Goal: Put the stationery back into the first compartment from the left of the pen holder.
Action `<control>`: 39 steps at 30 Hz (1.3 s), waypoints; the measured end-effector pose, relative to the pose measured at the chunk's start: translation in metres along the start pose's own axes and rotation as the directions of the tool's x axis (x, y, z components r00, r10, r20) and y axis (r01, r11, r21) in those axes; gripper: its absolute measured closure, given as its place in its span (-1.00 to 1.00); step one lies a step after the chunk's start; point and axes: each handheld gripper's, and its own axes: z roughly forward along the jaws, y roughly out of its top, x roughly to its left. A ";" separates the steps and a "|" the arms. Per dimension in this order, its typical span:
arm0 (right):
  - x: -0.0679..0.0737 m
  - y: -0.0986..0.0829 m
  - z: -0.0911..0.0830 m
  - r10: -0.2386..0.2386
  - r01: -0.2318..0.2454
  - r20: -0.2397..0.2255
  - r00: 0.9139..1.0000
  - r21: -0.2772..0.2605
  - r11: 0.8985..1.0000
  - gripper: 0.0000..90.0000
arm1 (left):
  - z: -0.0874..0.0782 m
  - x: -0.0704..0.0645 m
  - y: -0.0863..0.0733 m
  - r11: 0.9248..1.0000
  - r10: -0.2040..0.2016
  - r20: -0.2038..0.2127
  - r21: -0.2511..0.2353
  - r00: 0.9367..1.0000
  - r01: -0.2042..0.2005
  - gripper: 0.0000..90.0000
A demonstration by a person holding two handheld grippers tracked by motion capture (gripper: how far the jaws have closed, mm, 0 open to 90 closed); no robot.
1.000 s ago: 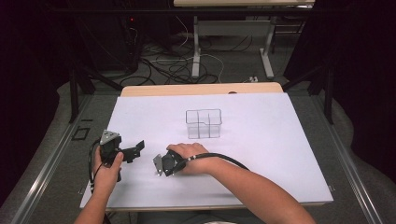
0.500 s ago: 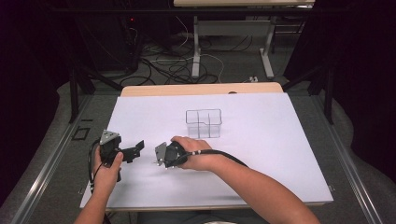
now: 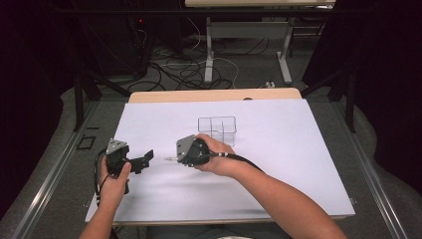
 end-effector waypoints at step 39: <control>-0.060 -0.027 -0.067 0.479 -0.371 0.144 0.866 -0.459 0.808 0.77 | 0.003 -0.003 -0.001 1.000 0.014 0.006 0.012 1.000 -0.014 -0.99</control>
